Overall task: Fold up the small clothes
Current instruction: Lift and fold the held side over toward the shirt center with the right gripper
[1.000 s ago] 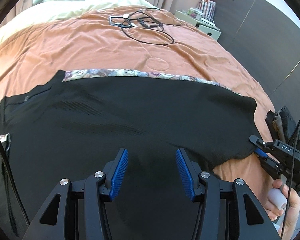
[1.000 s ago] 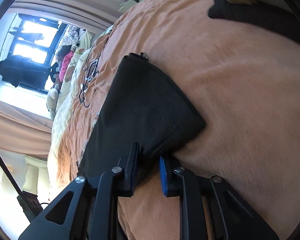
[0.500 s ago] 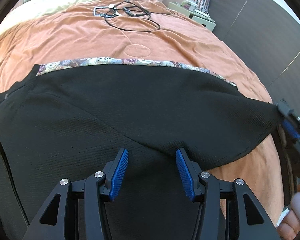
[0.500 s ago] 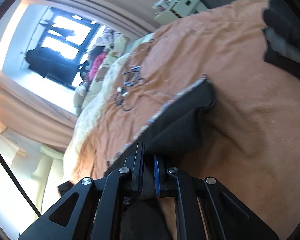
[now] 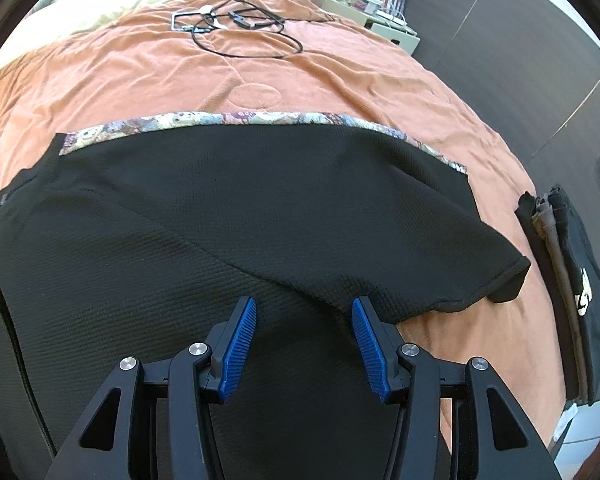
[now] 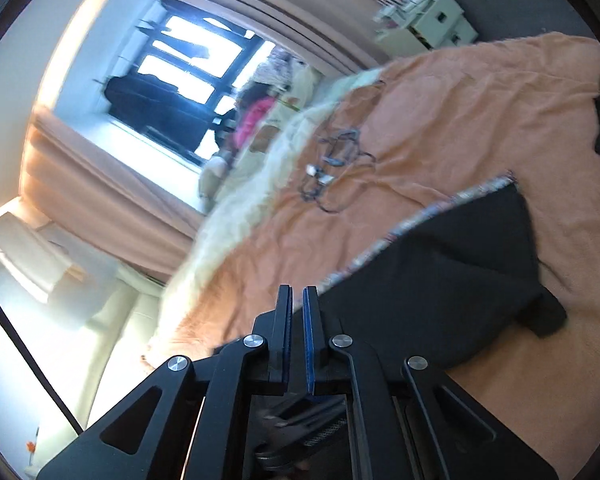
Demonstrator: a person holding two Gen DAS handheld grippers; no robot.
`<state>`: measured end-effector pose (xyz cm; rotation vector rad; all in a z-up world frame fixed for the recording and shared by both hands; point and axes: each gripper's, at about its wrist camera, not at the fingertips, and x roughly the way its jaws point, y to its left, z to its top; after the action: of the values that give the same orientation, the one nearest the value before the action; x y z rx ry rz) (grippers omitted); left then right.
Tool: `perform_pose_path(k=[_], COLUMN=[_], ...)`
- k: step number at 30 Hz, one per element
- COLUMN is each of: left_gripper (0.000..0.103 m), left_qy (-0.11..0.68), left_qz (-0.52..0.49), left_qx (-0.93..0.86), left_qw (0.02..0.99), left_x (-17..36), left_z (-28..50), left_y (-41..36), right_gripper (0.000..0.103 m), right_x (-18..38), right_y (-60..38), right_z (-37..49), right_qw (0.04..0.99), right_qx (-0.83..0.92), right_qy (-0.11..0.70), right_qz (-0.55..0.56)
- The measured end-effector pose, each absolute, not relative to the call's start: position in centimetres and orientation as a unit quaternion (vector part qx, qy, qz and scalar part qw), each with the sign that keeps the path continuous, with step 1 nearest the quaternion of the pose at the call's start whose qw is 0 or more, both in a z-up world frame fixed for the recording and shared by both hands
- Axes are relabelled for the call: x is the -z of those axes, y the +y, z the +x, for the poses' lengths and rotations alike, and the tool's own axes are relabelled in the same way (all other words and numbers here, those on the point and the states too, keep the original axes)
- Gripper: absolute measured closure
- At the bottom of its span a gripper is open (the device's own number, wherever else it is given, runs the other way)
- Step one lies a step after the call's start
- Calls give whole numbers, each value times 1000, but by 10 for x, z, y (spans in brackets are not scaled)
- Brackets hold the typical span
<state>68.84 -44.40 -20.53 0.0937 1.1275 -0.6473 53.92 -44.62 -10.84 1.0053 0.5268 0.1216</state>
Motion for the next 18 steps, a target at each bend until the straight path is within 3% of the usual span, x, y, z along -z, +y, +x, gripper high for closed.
perform_pose_path(k=[4,6,7,8,18], left_gripper=[51,51,51,51,51], left_qy=[518,519,519,519,512], left_qz=[33,30,26,23,29], left_qx=[292,285,283,281,282], left_qw=[803,805,806,807,811], left_x=[198,195,194,194,192], left_z=[694,698,699,700,701], left_y=[-433,-428,-426,-425,-432], right_gripper=[96,78,56,45,47], right_x=[148,169,176,182,210], right_y=[-470,-482,-486,-492,-502], right_z=[539,533,531,527,521], right_qw=[807,784,778,773,732], right_qx=[22,34,43,55,49], right_qy=[310,320,322,322,312], right_qz=[503,531,538,544,604])
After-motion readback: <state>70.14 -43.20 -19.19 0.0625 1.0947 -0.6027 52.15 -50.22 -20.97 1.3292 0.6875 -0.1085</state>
